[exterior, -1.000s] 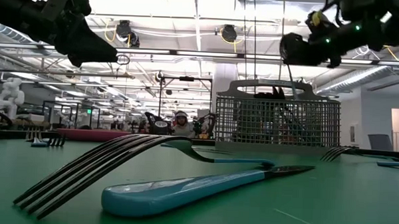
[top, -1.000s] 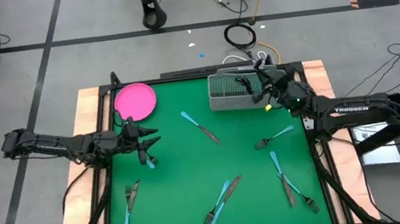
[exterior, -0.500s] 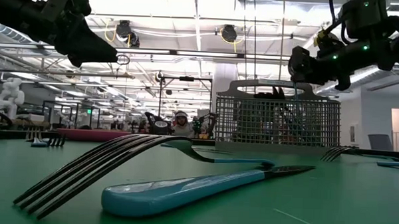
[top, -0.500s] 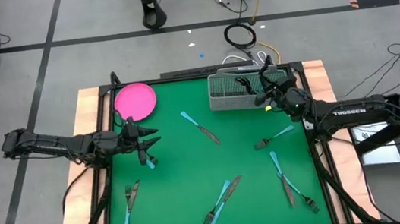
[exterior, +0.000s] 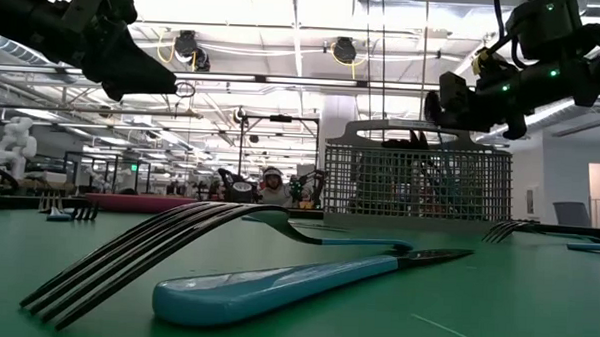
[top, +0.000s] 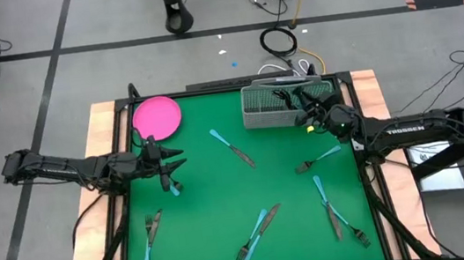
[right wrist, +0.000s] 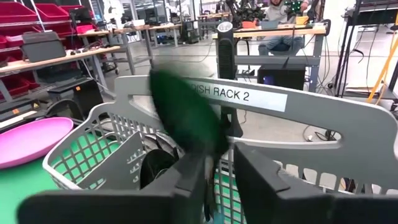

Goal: Sort silverware
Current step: Put the black spoon into the cutlery rack with the other black spoons

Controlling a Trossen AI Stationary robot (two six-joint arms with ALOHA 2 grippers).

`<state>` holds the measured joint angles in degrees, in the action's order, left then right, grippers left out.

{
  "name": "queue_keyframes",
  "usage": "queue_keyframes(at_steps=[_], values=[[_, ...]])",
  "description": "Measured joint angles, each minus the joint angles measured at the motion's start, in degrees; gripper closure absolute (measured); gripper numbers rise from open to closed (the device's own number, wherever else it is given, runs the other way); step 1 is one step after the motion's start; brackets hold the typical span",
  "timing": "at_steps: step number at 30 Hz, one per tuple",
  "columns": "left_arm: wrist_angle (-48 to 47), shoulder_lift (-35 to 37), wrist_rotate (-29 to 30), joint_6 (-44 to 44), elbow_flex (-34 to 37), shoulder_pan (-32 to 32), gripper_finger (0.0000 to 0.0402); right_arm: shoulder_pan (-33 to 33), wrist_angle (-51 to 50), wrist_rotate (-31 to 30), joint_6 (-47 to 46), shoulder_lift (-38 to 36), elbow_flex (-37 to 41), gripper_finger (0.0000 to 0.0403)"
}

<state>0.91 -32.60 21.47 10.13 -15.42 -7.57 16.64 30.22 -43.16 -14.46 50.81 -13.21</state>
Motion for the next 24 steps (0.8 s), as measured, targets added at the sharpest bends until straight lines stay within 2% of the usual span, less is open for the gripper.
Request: queue_keyframes(at_steps=[8, 17, 19, 24], values=[[0.01, -0.01, 0.0, 0.04, 0.0, 0.0, 0.0252, 0.0, -0.21, -0.27, 0.5, -0.02, -0.5, 0.0282], [0.0, -0.01, 0.0, 0.02, 0.0, 0.0, 0.0252, 0.02, -0.69, 0.79, 7.6, -0.68, -9.53, 0.0275], [0.0, -0.01, 0.0, 0.02, 0.0, 0.0, 0.0252, 0.01, -5.39, 5.0, 8.15, -0.65, -12.8, 0.0276], [-0.02, 0.0, 0.0, 0.02, 0.0, -0.01, 0.0252, 0.01, -26.48, 14.84, 10.1, 1.32, -20.97, 0.0276]])
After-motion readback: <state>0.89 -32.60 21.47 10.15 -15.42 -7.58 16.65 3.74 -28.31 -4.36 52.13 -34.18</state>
